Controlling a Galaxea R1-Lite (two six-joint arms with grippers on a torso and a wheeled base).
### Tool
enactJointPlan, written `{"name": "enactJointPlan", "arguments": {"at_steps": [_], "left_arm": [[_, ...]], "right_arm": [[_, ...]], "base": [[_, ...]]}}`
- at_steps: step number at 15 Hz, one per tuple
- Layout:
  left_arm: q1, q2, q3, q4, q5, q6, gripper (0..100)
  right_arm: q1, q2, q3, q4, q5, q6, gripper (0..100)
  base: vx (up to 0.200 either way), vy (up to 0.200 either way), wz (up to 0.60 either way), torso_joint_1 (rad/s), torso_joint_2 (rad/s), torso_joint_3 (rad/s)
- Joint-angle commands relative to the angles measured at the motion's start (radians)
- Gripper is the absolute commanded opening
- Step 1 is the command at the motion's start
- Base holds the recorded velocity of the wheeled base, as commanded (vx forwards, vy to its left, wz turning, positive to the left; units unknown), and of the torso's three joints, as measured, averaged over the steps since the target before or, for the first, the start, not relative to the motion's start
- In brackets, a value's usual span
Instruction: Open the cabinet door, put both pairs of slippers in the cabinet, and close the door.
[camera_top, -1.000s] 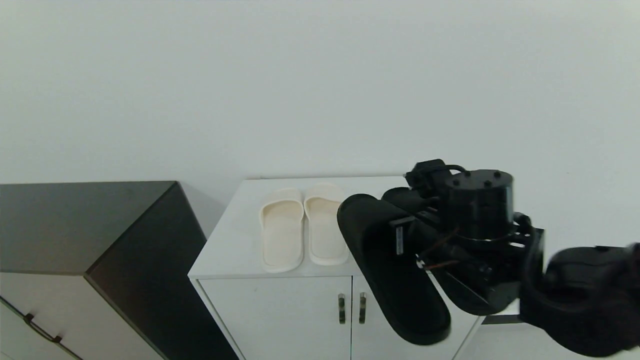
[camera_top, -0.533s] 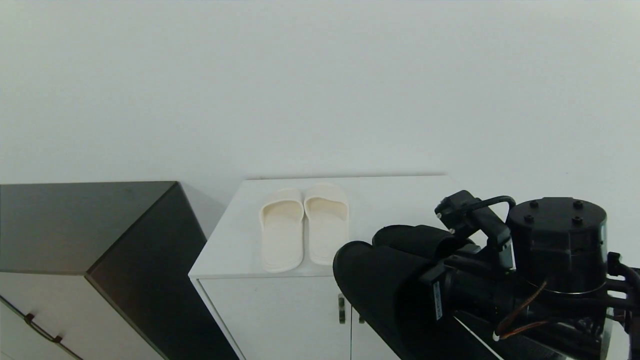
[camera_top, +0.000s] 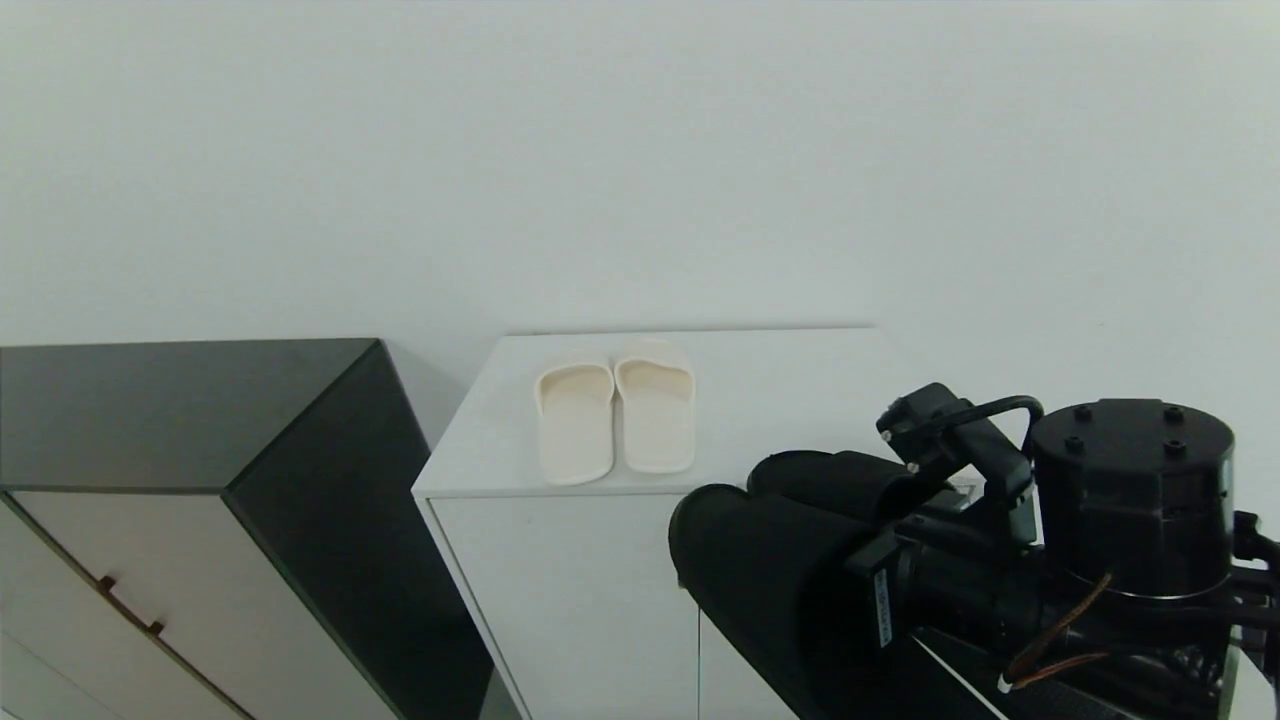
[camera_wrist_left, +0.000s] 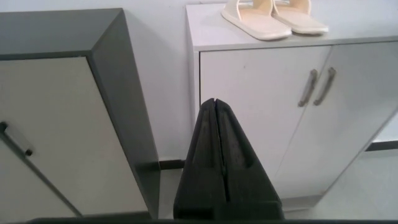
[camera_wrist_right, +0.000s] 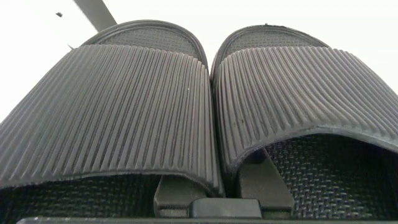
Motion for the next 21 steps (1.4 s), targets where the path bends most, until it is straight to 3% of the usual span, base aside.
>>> {"name": "enactJointPlan", "arguments": {"at_steps": [1,17,21], "left_arm": [[0.000,0.001,0.000,0.000,0.001,0.000,0],[0.000,0.001,0.000,0.000,0.006,-0.011,0],[0.000,0.001,0.000,0.000,0.006,-0.011,0]], "right_arm": [[-0.002,0.001,0.004,-0.001,0.001,0.001,0],[-0.005,-0.010,0.042,-0.021,0.004,-0.021,0],[-0.005,0.000,0.042,-0.021,0.004,-0.021,0]], "base": [[-0.200,0.000,0.00,0.002,0.00,-0.002],[0.000,0.000,0.00,0.000,0.00,0.000],[0.000,0.000,0.00,-0.149,0.36,0.199]]}}
